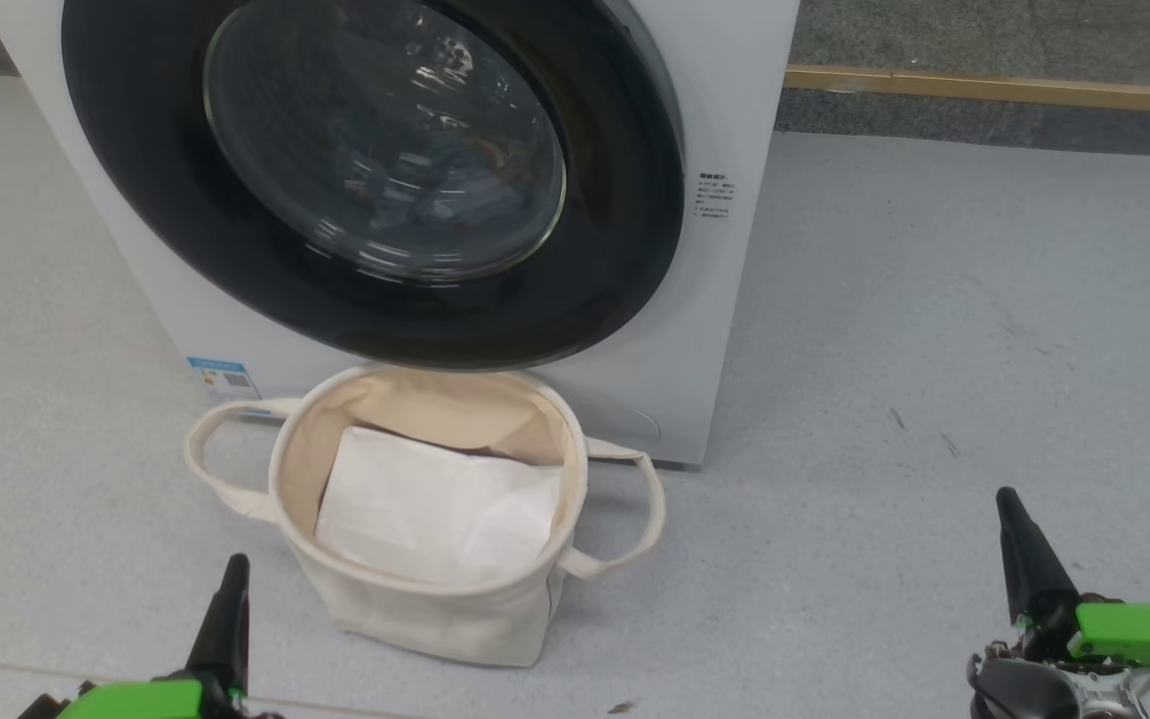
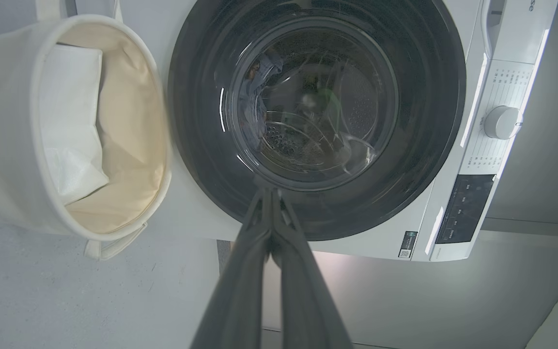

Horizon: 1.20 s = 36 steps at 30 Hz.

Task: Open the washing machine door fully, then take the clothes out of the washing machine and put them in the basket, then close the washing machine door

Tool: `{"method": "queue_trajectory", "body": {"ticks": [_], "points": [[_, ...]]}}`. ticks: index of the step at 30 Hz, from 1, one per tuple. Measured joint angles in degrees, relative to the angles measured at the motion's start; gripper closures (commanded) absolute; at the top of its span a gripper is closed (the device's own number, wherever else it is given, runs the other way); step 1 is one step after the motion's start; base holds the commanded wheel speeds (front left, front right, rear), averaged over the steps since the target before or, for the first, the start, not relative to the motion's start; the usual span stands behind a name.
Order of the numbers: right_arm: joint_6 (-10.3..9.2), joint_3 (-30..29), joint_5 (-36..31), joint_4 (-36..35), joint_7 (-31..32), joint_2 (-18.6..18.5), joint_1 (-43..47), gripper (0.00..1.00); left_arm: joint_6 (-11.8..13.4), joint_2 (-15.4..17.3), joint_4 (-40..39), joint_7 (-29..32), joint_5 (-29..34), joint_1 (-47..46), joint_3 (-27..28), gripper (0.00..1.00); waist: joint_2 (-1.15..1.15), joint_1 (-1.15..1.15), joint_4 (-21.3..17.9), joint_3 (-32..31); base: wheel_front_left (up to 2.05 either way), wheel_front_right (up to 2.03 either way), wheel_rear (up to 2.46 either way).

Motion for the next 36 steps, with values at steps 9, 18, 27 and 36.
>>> {"method": "queue_trajectory", "body": {"ticks": [9, 18, 27, 36], "points": [[0.0, 0.0, 0.0, 0.0, 0.0, 0.0, 0.0, 1.0, 0.0, 0.0, 0.0, 0.0, 0.0, 0.0, 0.0, 1.0, 0.0, 0.0, 0.0, 0.0, 0.0, 0.0, 0.0], [0.0, 0.0, 0.0, 0.0, 0.0, 0.0, 0.0, 1.0, 0.0, 0.0, 0.0, 0.0, 0.0, 0.0, 0.0, 1.0, 0.0, 0.0, 0.0, 0.0, 0.0, 0.0, 0.0], [0.0, 0.0, 0.0, 0.0, 0.0, 0.0, 0.0, 1.0, 0.0, 0.0, 0.0, 0.0, 0.0, 0.0, 0.0, 1.0, 0.0, 0.0, 0.0, 0.0, 0.0, 0.0, 0.0], [0.0, 0.1, 0.0, 4.7, 0.0, 0.4, 1.9, 0.0, 0.1, -0.3, 4.5, 0.0, 0.0, 2.4, -0.3, 0.0, 0.0, 0.0, 0.0, 0.0, 0.0, 0.0, 0.0]]}}
